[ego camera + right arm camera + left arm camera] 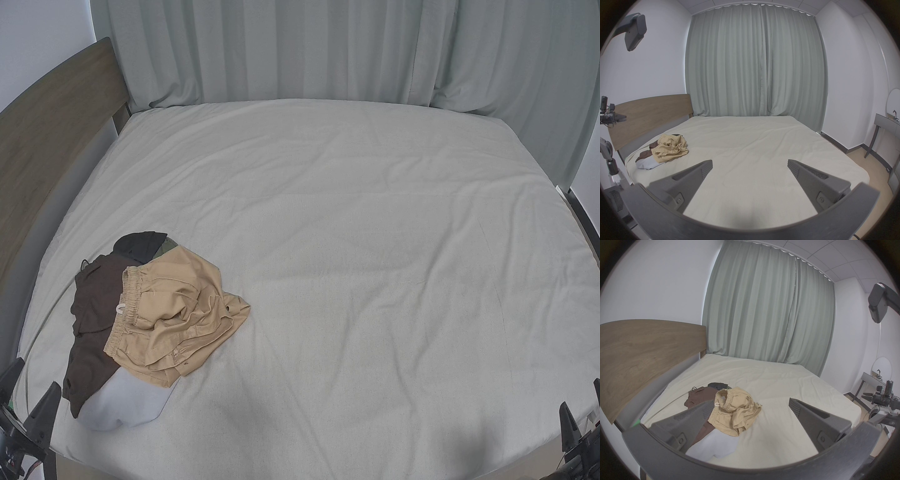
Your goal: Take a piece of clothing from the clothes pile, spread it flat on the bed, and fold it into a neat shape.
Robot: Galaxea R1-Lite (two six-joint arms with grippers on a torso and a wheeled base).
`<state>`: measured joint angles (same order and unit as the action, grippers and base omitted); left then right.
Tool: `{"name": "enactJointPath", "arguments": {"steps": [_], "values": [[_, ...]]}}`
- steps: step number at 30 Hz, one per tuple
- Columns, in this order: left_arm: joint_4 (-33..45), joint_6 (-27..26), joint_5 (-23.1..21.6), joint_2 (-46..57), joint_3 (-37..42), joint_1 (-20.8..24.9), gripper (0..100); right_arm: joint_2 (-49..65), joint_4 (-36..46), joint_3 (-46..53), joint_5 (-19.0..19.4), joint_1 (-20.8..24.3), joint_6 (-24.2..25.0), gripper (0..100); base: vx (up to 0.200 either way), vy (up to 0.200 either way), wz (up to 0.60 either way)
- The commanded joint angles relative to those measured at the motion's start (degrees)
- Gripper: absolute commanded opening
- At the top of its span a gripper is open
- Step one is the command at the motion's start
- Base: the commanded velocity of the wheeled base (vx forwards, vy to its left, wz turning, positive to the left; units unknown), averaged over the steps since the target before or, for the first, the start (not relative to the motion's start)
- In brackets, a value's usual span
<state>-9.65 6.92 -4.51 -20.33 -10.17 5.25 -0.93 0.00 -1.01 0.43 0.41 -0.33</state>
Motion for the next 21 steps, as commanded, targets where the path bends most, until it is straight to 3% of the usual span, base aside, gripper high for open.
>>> {"name": "enactJointPath", "arguments": {"steps": [1, 14, 21], "values": [[-0.3, 0.3, -0.4, -4.5, -1.3, 0.0, 100, 0.9, 0.0, 1.0, 0.0, 0.0, 0.0, 100, 0.0, 0.0, 0.0], [-0.6, 5.7, -1.4, -14.5, -6.5, -0.1, 100, 0.9, 0.0, 1.0, 0.0, 0.0, 0.0, 100, 0.0, 0.0, 0.0], [-5.3, 7.2, -1.4, -20.4, -6.7, -0.4, 100, 0.9, 0.0, 1.0, 0.0, 0.0, 0.0, 100, 0.0, 0.0, 0.0]]}}
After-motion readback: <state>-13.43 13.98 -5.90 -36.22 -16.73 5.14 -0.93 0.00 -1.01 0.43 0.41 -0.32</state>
